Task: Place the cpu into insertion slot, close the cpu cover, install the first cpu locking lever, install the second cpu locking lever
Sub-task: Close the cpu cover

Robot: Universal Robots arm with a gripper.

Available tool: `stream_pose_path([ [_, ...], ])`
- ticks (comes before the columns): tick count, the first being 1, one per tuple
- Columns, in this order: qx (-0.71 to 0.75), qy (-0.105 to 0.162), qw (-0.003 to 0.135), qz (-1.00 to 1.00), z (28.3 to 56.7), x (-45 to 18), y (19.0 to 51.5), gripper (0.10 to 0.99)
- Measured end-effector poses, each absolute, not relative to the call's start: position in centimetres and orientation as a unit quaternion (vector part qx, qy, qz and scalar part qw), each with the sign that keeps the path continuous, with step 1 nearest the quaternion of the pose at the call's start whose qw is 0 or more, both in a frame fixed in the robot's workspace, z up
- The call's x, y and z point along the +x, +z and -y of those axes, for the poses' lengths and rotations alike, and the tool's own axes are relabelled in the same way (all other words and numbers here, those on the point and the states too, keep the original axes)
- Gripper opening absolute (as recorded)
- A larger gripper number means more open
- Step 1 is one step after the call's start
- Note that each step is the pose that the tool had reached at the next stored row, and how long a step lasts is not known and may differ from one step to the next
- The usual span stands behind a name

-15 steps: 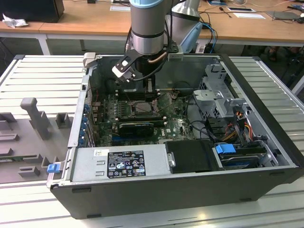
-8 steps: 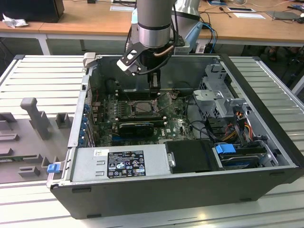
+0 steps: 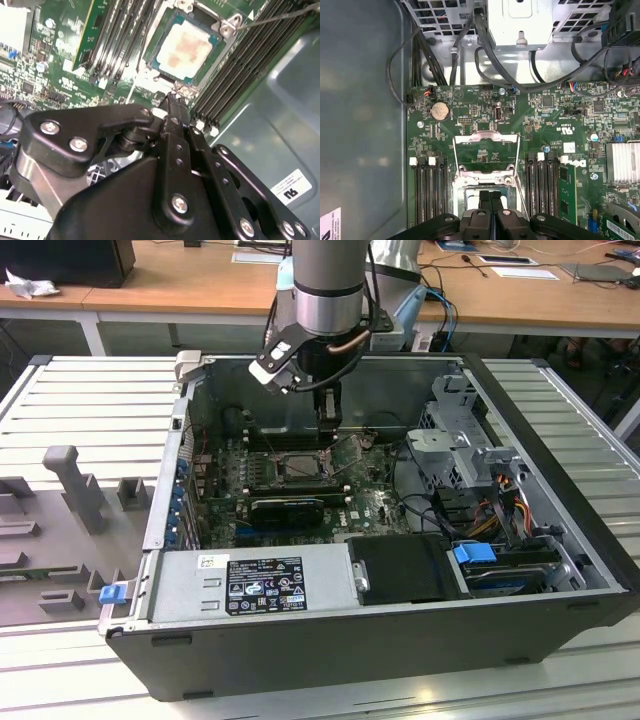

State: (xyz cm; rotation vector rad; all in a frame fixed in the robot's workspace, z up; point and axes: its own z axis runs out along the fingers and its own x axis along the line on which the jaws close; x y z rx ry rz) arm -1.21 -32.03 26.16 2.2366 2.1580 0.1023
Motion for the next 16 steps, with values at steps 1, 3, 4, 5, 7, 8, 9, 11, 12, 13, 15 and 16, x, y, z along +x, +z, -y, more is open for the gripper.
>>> stream_pose_path([
  [1, 0.719, 0.033, 0.016, -0.694, 32.0, -0.9, 26.2, 0.106],
  [3, 0.719, 0.033, 0.016, -0.694, 32.0, -0.7, 26.3, 0.106],
  [4, 0.719, 0.033, 0.016, -0.694, 32.0, -0.7, 26.5, 0.106],
  [5, 0.719, 0.033, 0.016, -0.694, 32.0, -0.7, 26.8, 0.106],
  [7, 0.719, 0.033, 0.016, -0.694, 32.0, -0.5, 26.9, 0.106],
  [8, 0.719, 0.033, 0.016, -0.694, 32.0, -0.2, 26.9, 0.106],
  [9, 0.719, 0.033, 0.016, -0.694, 32.0, 0.0, 26.9, 0.106],
  [11, 0.719, 0.033, 0.016, -0.694, 32.0, 0.1, 27.1, 0.106],
  [12, 0.719, 0.033, 0.016, -0.694, 32.0, 0.1, 27.3, 0.106],
  [13, 0.719, 0.033, 0.016, -0.694, 32.0, 0.2, 27.3, 0.106],
  [15, 0.719, 0.033, 0.016, -0.694, 32.0, 0.3, 27.3, 0.106],
  [16, 0.719, 0.033, 0.016, -0.694, 32.0, 0.4, 27.3, 0.106],
])
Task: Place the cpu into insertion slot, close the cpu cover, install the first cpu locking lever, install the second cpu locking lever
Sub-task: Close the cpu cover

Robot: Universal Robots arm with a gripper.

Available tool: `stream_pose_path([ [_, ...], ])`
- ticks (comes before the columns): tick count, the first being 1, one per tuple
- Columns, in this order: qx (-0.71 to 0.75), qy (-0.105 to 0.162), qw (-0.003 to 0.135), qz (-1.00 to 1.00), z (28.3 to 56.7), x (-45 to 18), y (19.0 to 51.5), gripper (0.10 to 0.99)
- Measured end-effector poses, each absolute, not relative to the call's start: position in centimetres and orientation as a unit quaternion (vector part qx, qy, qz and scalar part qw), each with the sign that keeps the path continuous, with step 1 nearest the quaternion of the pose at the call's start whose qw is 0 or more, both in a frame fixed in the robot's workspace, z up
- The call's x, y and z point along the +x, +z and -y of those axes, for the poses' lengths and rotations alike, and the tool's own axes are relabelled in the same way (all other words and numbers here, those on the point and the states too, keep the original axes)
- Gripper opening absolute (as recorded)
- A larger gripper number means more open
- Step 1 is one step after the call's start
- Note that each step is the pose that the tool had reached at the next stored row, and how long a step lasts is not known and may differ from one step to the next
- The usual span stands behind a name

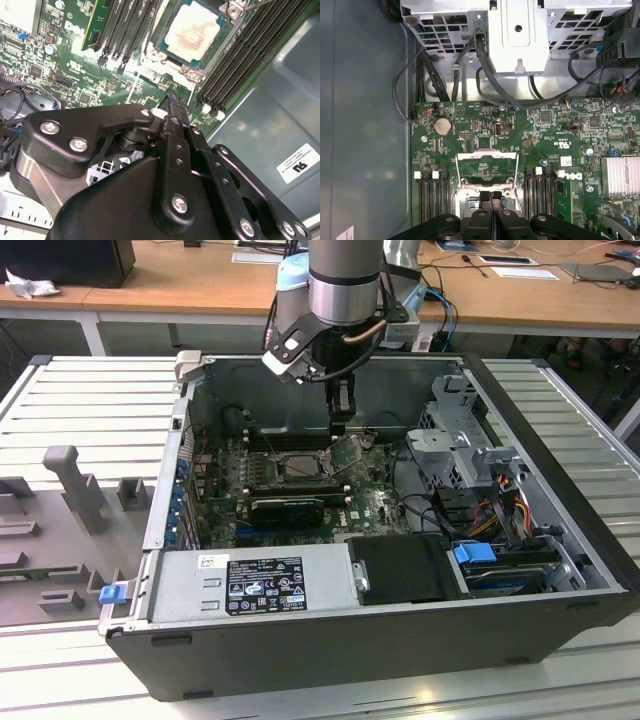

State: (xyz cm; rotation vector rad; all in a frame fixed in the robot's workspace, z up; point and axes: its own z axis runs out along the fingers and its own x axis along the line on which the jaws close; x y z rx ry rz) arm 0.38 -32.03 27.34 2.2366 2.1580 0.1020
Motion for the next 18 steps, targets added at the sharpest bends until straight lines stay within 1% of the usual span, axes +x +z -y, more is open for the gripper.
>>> stream_pose_path([
  [13, 0.719, 0.033, 0.016, -0.694, 32.0, 2.2, 27.3, 0.106],
  [18, 0.717, 0.033, 0.016, -0.696, 32.0, 3.1, 26.4, 0.106],
])
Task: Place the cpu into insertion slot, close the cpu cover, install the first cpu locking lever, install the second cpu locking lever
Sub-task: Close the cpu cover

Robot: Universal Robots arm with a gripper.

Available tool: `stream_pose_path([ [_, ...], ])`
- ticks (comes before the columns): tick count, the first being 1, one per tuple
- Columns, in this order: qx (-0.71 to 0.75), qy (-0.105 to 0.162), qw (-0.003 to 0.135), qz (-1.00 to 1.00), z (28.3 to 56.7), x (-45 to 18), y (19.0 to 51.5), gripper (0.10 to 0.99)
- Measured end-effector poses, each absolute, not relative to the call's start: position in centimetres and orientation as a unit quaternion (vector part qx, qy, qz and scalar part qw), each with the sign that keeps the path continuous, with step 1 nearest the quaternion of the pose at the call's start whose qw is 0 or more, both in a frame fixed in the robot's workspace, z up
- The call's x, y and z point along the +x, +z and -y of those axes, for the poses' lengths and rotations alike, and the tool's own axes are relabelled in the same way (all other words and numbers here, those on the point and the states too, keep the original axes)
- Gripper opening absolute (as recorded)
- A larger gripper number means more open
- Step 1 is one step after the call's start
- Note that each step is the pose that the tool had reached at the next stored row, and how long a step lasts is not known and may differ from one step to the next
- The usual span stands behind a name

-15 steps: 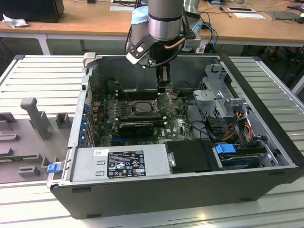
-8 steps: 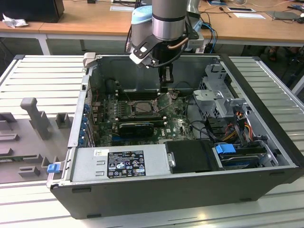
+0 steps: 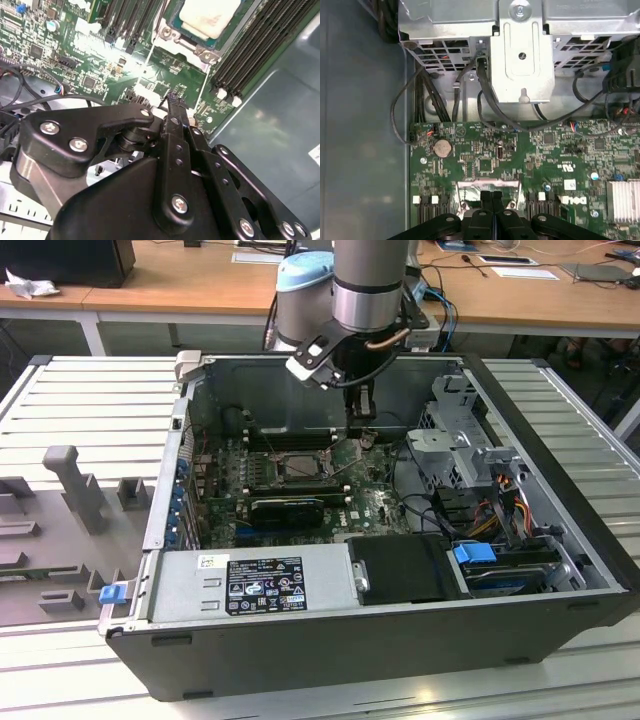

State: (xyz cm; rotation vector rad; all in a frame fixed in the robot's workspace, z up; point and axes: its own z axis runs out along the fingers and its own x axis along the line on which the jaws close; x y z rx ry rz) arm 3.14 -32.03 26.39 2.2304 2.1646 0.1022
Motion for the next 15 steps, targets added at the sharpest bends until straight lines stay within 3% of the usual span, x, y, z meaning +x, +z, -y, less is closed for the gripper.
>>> stream_pose_path([
  [15, 0.715, 0.033, 0.016, -0.698, 32.0, 6.2, 24.4, 0.106],
])
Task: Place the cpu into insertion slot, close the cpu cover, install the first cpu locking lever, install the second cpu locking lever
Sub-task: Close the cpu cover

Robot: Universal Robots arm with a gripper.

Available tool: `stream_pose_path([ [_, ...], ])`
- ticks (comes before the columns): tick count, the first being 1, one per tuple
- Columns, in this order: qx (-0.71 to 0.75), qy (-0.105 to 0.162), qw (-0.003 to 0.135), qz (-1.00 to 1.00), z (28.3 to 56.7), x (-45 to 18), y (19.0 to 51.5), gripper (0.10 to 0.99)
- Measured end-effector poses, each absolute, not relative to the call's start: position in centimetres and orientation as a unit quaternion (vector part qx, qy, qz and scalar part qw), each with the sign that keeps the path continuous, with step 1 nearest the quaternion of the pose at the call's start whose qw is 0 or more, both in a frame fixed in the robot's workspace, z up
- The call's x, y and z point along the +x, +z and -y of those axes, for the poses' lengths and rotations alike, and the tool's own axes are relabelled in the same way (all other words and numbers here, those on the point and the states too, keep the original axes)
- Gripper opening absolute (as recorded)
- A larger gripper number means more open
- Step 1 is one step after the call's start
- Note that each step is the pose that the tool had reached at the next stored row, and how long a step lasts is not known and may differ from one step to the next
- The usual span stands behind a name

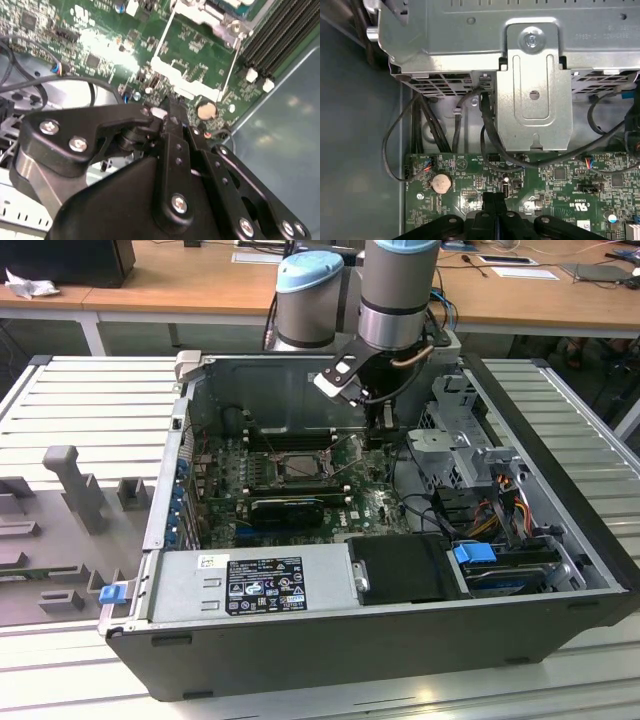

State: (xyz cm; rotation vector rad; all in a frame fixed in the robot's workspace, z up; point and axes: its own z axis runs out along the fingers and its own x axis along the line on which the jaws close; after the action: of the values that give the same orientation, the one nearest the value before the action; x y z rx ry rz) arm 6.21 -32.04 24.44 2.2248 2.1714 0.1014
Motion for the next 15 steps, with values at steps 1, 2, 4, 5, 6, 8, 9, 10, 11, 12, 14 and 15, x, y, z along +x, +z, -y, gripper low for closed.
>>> stream_pose_path([
  [1, 0.715, 0.032, 0.015, -0.698, 32.04, 6.21, 24.42, 0.106],
  [2, 0.715, 0.032, 0.015, -0.698, 32.04, 6.21, 24.41, 0.106],
  [4, 0.715, 0.032, 0.015, -0.698, 32.04, 6.16, 24.40, 0.106],
  [5, 0.715, 0.032, 0.015, -0.698, 32.03, 6.12, 24.40, 0.106],
  [6, 0.715, 0.032, 0.015, -0.698, 32.03, 6.06, 24.40, 0.106],
  [8, 0.715, 0.032, 0.015, -0.698, 32.03, 5.97, 24.41, 0.106],
  [9, 0.715, 0.032, 0.015, -0.698, 32.03, 5.94, 24.50, 0.106],
  [10, 0.715, 0.032, 0.015, -0.698, 32.03, 5.91, 24.60, 0.106],
  [11, 0.715, 0.032, 0.015, -0.698, 32.03, 5.87, 24.70, 0.106],
  [12, 0.715, 0.032, 0.015, -0.698, 32.03, 5.78, 24.84, 0.106],
  [14, 0.715, 0.032, 0.015, -0.698, 32.03, 5.57, 25.16, 0.106],
  [15, 0.715, 0.032, 0.015, -0.698, 32.03, 5.48, 25.28, 0.106],
])
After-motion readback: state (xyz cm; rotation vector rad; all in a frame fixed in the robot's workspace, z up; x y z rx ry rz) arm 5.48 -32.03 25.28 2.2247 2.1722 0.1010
